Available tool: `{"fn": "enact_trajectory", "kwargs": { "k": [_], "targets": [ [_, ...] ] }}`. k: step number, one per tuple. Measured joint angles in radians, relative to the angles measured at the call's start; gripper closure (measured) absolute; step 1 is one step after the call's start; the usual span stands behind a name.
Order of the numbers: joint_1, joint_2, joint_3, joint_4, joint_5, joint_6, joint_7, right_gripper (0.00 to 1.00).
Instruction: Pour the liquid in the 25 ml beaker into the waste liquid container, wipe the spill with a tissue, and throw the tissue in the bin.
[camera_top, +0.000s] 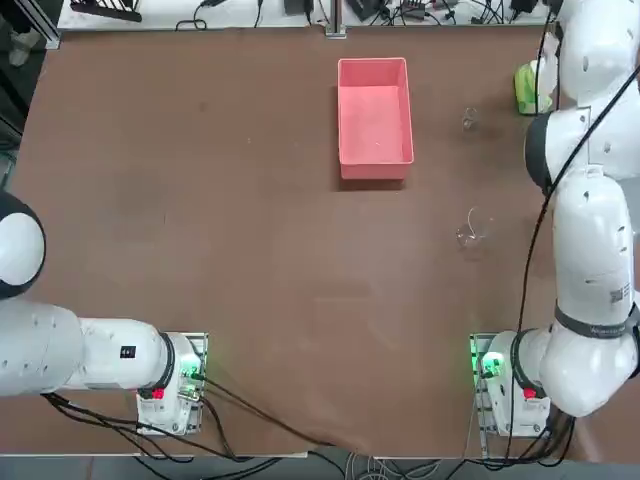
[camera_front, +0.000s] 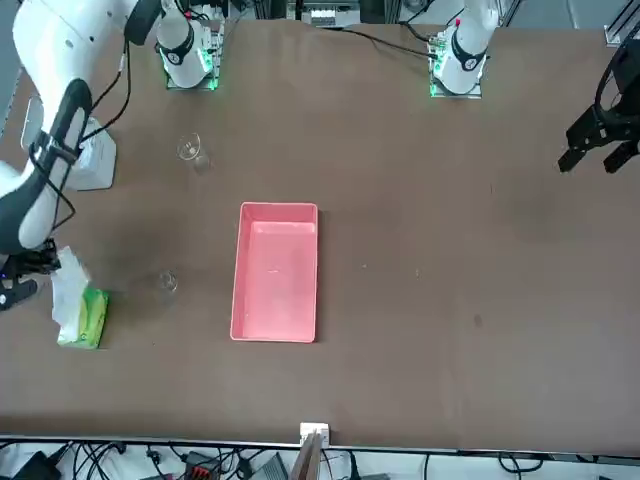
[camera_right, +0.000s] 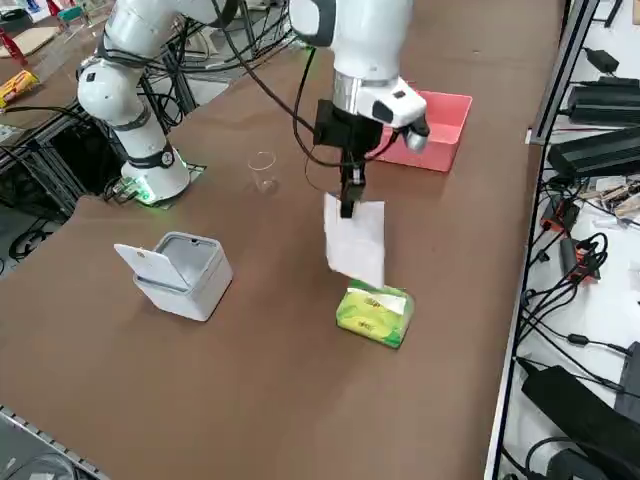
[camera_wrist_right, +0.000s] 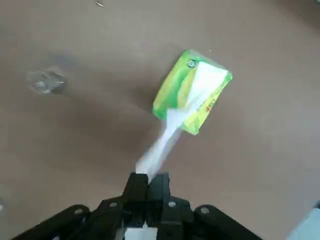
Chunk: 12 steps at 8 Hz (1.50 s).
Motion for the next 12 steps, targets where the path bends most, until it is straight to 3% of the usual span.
{"fn": "enact_trajectory", "kwargs": {
  "k": [2, 7, 9, 12],
  "targets": [
    [0.033, -0.002, -0.035, 0.002, 0.072, -0.078, 0.000, 0.99],
    [0.091, 0.001, -0.035, 0.040, 0.333, -0.207, 0.042, 0.99],
    [0.117, 0.005, 0.005, 0.040, 0.407, -0.211, 0.102, 0.99],
    [0.117, 0.020, 0.119, 0.025, 0.515, -0.199, 0.154, 0.99]
  ]
}}
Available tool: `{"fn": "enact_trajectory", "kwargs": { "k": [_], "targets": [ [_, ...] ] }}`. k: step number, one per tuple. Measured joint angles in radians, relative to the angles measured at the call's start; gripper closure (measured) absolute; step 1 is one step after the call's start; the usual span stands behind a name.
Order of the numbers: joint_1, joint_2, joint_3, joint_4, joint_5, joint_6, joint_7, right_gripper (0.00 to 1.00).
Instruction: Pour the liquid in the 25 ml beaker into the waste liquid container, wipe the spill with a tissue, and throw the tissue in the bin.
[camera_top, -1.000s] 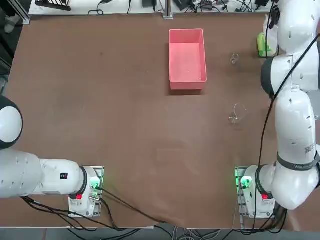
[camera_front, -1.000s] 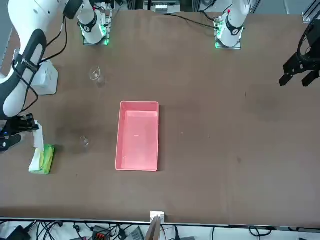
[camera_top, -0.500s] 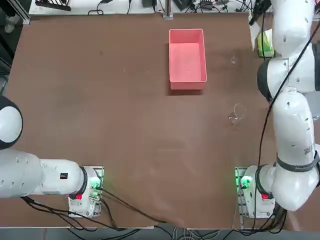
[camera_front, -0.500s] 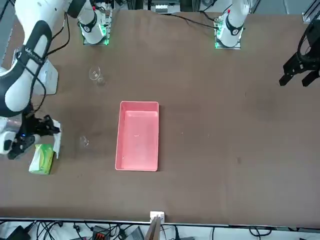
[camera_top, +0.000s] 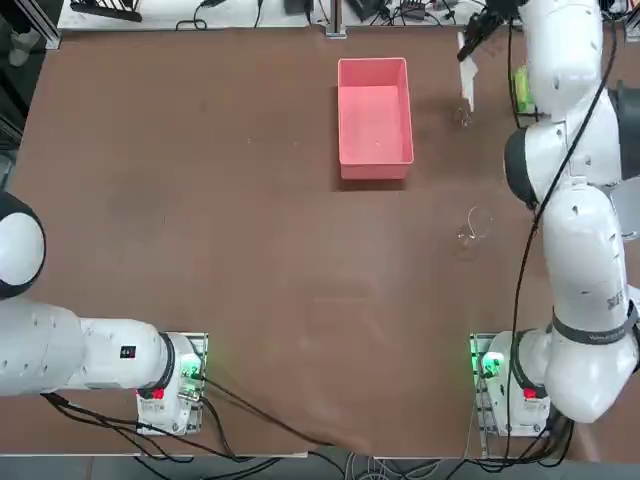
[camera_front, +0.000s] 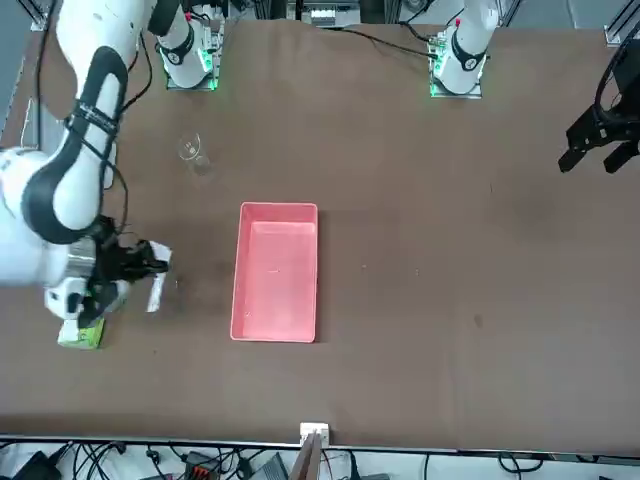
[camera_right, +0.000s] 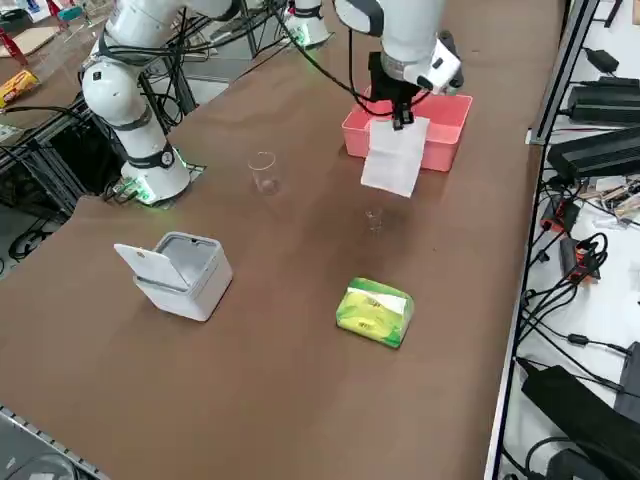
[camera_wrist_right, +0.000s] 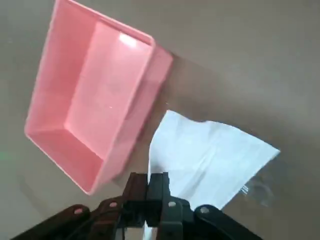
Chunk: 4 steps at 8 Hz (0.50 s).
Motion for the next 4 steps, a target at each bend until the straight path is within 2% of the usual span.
{"fn": "enact_trajectory", "kwargs": {
  "k": [2, 4],
  "targets": [
    [-0.012, 0.013, 0.066, -0.013, 0.060, 0.026, 0.000, 0.99],
    [-0.026, 0.021, 0.113, -0.015, 0.117, 0.042, 0.000, 0.99]
  ]
}}
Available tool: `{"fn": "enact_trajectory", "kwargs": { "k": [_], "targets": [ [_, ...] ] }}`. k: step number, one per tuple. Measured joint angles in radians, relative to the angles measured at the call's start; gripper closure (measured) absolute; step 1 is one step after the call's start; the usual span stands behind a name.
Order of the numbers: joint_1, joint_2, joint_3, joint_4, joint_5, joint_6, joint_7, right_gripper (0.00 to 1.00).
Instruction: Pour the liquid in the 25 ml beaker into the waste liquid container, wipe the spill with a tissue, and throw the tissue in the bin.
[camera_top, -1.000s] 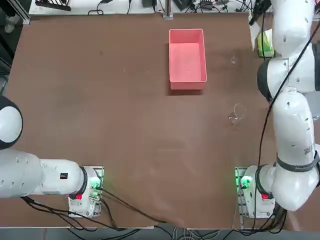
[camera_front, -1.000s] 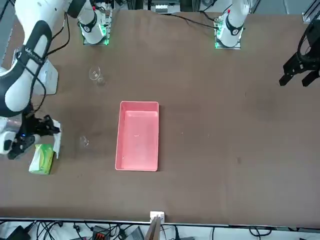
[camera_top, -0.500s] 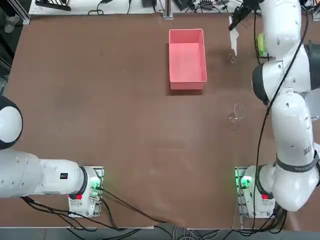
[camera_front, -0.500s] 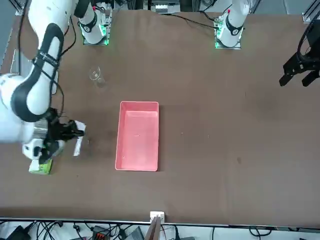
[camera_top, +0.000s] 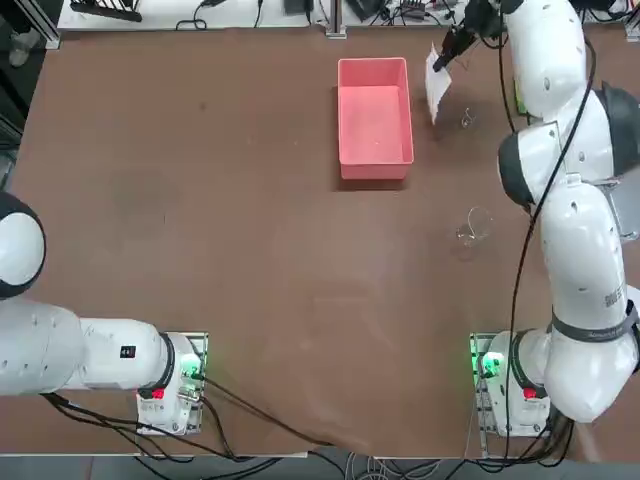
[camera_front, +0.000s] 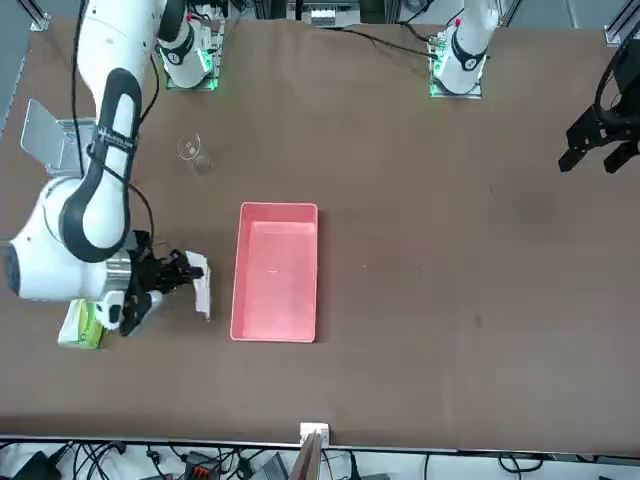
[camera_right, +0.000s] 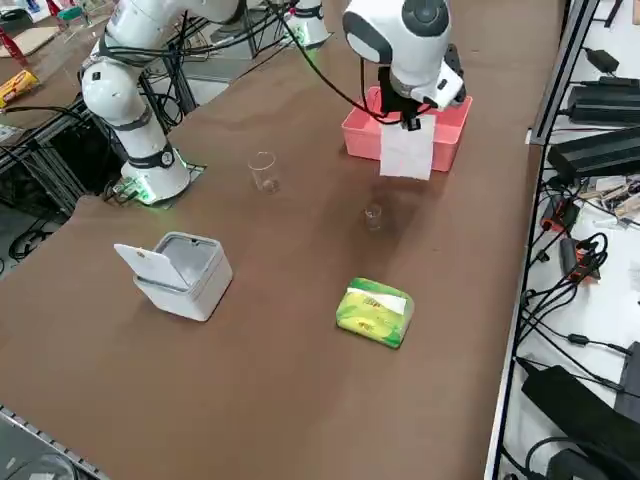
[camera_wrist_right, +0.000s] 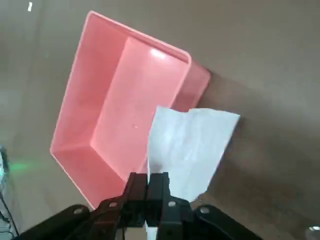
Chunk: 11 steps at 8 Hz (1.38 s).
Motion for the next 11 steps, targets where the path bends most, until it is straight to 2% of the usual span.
{"fn": "enact_trajectory", "kwargs": {
  "k": [2, 7, 11],
  "targets": [
    [-0.013, 0.006, 0.032, -0.003, 0.031, 0.006, 0.000, 0.99],
    [-0.024, 0.016, 0.088, -0.039, 0.039, 0.043, -0.003, 0.99],
    [-0.030, 0.028, 0.104, -0.047, 0.039, 0.072, -0.008, 0.99]
  ]
}}
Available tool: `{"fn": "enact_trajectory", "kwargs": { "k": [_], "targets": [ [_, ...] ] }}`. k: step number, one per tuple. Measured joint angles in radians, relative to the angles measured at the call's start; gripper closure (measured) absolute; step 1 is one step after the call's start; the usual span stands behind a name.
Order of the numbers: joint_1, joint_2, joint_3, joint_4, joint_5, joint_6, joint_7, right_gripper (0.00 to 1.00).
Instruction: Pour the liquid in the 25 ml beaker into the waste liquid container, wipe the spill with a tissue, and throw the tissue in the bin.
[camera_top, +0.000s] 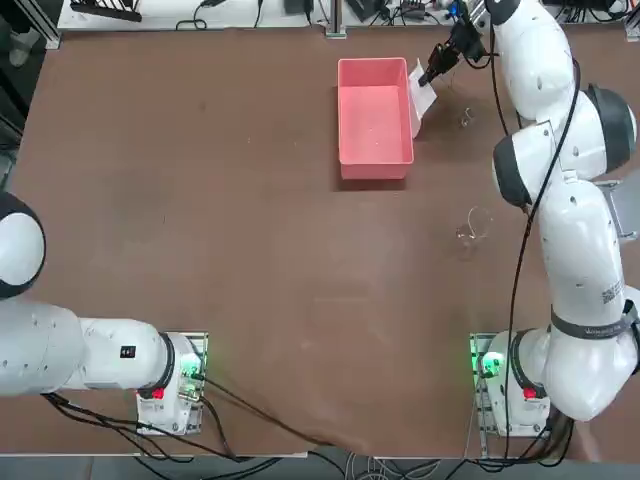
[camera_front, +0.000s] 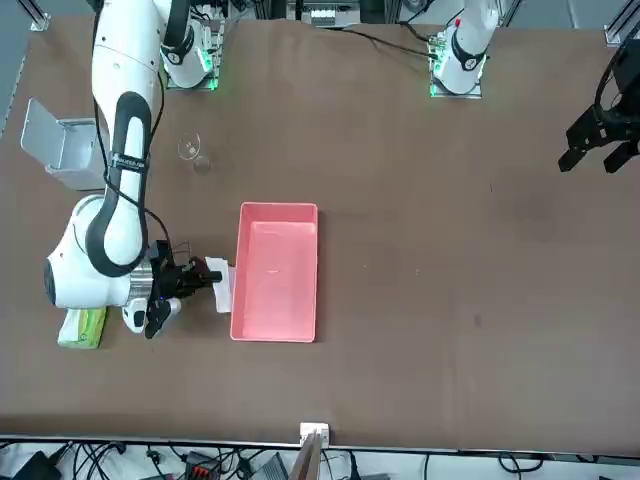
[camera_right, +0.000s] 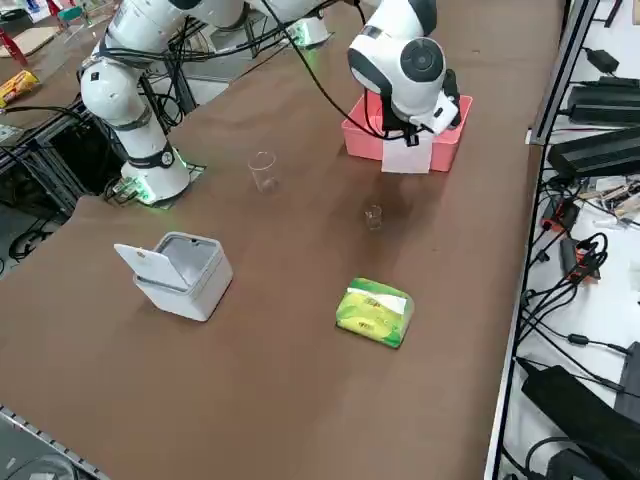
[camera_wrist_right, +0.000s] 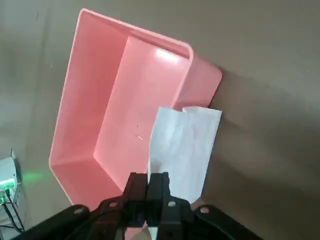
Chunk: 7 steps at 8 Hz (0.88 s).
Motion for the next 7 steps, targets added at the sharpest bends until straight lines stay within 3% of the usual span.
{"fn": "enact_trajectory", "kwargs": {
  "k": [3, 7],
  "targets": [
    [-0.028, 0.007, 0.051, -0.001, 0.000, 0.036, -0.019, 0.99],
    [-0.037, 0.011, 0.081, -0.001, 0.000, 0.056, -0.024, 0.99]
  ]
}}
